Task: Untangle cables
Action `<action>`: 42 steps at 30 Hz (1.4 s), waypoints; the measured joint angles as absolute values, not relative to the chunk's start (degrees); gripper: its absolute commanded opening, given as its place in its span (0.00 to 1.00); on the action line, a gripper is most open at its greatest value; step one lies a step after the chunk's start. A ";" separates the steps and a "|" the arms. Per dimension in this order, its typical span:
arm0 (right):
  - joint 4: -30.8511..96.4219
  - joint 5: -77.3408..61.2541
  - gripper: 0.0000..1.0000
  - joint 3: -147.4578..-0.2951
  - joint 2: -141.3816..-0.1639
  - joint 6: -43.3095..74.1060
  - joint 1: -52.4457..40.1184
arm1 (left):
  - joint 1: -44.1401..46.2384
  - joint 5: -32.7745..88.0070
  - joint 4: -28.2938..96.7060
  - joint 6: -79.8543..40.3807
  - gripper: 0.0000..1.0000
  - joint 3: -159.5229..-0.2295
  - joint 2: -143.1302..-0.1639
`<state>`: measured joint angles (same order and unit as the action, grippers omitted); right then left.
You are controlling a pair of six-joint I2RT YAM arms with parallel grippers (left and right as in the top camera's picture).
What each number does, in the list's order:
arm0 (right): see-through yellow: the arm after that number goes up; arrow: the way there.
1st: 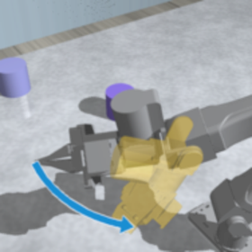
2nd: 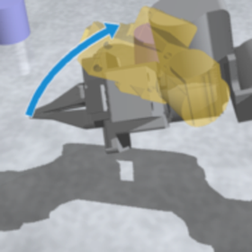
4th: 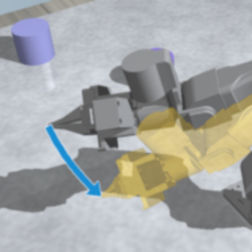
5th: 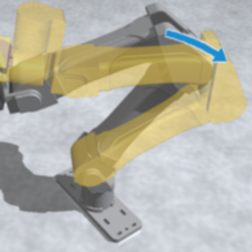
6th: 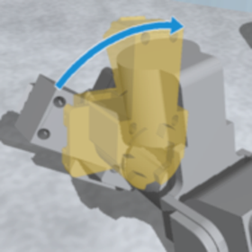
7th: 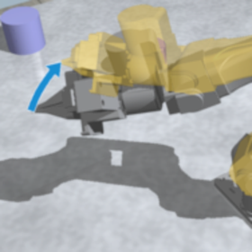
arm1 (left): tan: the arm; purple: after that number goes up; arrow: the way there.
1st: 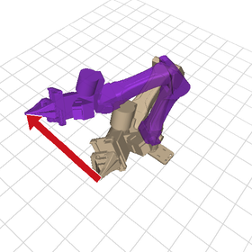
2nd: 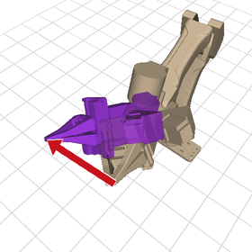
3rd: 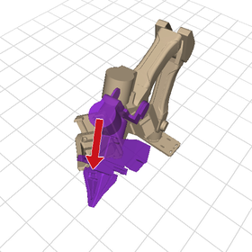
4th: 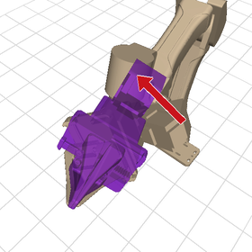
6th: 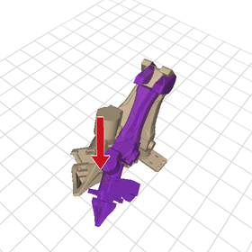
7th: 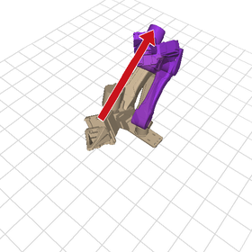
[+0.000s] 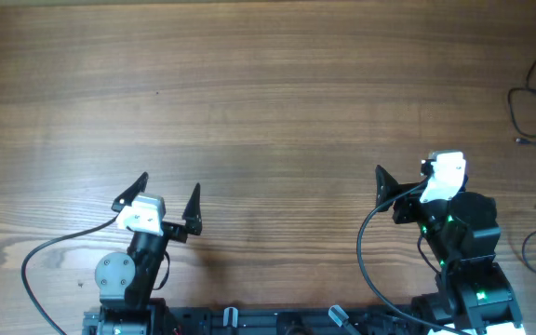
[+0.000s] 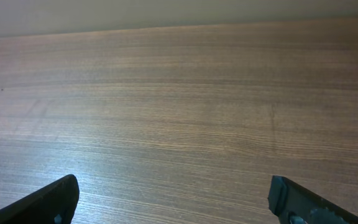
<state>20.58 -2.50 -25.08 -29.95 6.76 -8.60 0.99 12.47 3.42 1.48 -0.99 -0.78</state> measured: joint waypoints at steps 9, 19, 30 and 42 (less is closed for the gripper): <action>20.58 -2.50 1.00 -25.08 -29.95 6.76 -8.60 | 0.99 11.22 3.64 1.48 1.00 -0.99 -0.78; 20.56 -2.50 1.00 -25.08 -29.95 6.76 -8.60 | 0.30 4.08 4.32 2.33 1.00 -0.99 -0.78; 20.58 -2.50 1.00 -25.08 -29.95 6.76 -8.60 | -3.03 2.81 4.45 2.76 1.00 -0.99 -0.78; 20.58 -2.50 1.00 -25.08 -29.95 6.76 -8.60 | -2.28 2.81 4.45 2.76 1.00 -0.99 -0.78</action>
